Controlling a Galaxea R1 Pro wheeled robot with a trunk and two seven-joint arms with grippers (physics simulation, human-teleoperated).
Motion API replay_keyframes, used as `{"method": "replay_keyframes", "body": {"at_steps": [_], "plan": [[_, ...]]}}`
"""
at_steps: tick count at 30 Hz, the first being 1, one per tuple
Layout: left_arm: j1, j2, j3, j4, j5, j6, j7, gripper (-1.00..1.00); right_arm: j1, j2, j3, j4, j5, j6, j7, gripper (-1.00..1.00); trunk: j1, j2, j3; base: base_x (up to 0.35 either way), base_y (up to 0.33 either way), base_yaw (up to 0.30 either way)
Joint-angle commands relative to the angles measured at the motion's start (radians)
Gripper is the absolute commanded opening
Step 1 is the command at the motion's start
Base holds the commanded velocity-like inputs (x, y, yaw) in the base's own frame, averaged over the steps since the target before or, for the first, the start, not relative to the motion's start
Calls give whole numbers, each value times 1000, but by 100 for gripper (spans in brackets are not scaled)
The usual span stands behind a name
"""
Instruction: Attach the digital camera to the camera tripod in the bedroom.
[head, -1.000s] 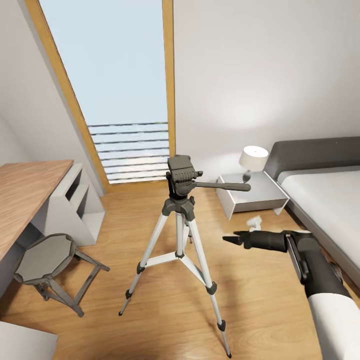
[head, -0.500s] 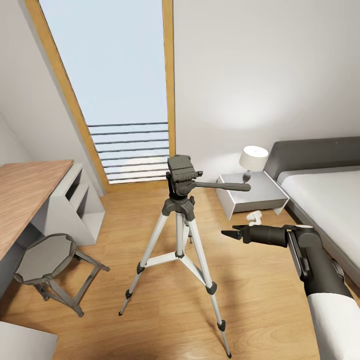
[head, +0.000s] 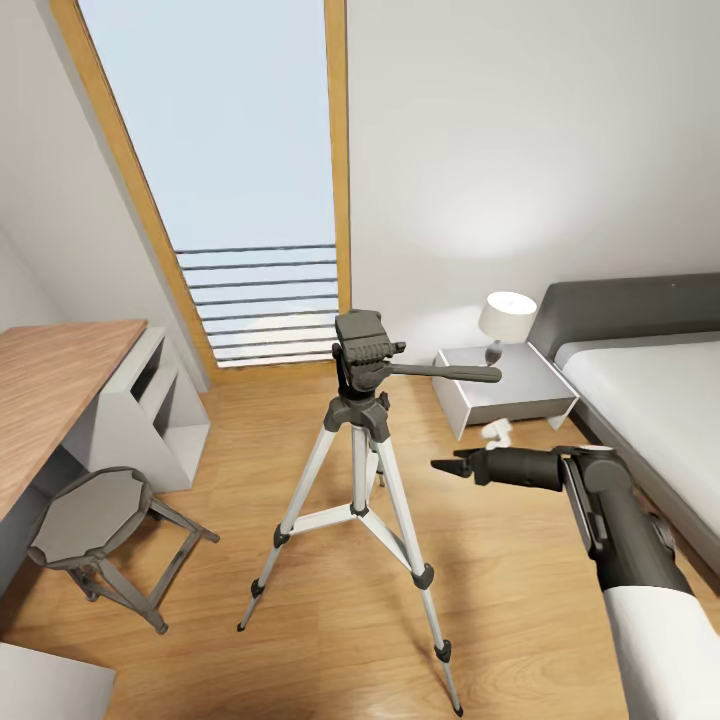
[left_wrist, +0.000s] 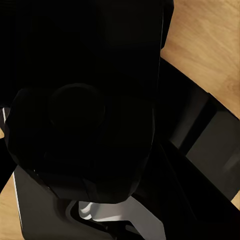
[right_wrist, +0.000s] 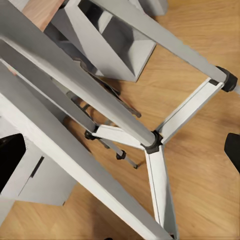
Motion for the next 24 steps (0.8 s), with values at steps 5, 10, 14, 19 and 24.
{"method": "replay_keyframes", "body": {"at_steps": [5,10,14,19,24], "plan": [[-1,0,-8,2,8,-4,-4,-100,-1,6,50,-1,7,13,14,100,1,-2,-2,0,0,0],[0,0,-8,2,8,-4,-4,-100,-1,20,142,1,7,17,12,100,1,-2,-2,0,0,0],[-1,0,-8,2,8,-4,-4,-100,-1,25,175,8,6,18,10,100,1,-2,-2,0,0,0],[0,0,-8,2,8,-4,-4,-100,-1,27,189,12,5,17,9,100,1,-2,-2,0,0,0],[-1,0,-8,2,8,-4,-4,-100,-1,28,193,14,7,14,8,100,1,-2,-2,0,0,0]]}}
